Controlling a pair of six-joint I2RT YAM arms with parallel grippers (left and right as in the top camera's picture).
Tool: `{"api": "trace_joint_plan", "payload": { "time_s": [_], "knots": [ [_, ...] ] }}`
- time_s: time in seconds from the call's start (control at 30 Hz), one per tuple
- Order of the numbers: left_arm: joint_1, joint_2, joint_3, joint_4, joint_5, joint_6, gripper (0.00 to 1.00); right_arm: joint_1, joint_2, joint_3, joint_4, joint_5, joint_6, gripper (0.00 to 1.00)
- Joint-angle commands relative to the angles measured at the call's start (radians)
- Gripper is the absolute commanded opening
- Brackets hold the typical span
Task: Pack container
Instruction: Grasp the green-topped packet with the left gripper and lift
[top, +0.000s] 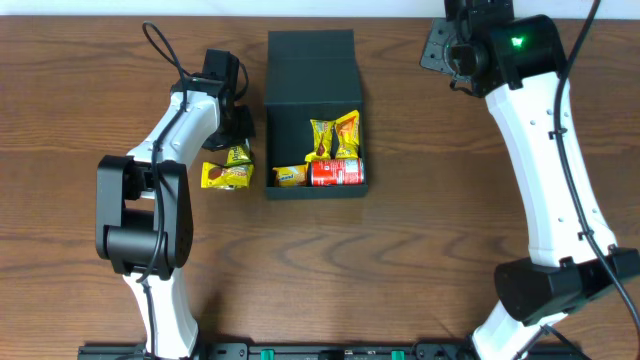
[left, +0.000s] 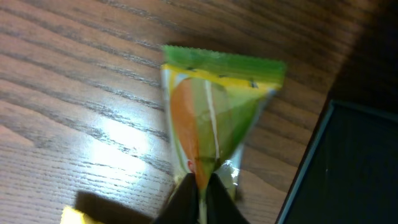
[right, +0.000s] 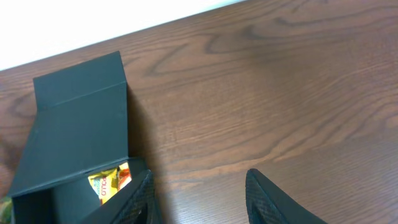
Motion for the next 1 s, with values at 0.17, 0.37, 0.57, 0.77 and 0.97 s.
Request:
{"api": "trace_joint_plan", "payload": {
  "time_s": [0.17,0.37,0.57,0.77,0.97],
  "knots": [
    [0.002,0.024,0.007,-0.004,-0.015,0.000,0.06,-0.007,0.000,-0.003,0.000,0.040,-0.023,0.47],
    [0.002,-0.013,0.196,-0.123,-0.092,0.004,0.06,-0.008,0.000,-0.003,0.000,0.058,-0.023,0.48],
    [-0.006,-0.096,0.417,-0.261,-0.126,0.006,0.06,-0.008,0.000,-0.003,0.003,0.063,-0.024,0.47],
    [-0.082,-0.157,0.420,-0.337,-0.122,0.006,0.06,-0.027,0.000,-0.003,0.002,0.093,-0.027,0.49],
    [-0.199,-0.151,0.357,-0.294,-0.124,0.006,0.06,-0.085,-0.001,-0.003,-0.012,0.082,-0.027,0.51]
  ]
}}
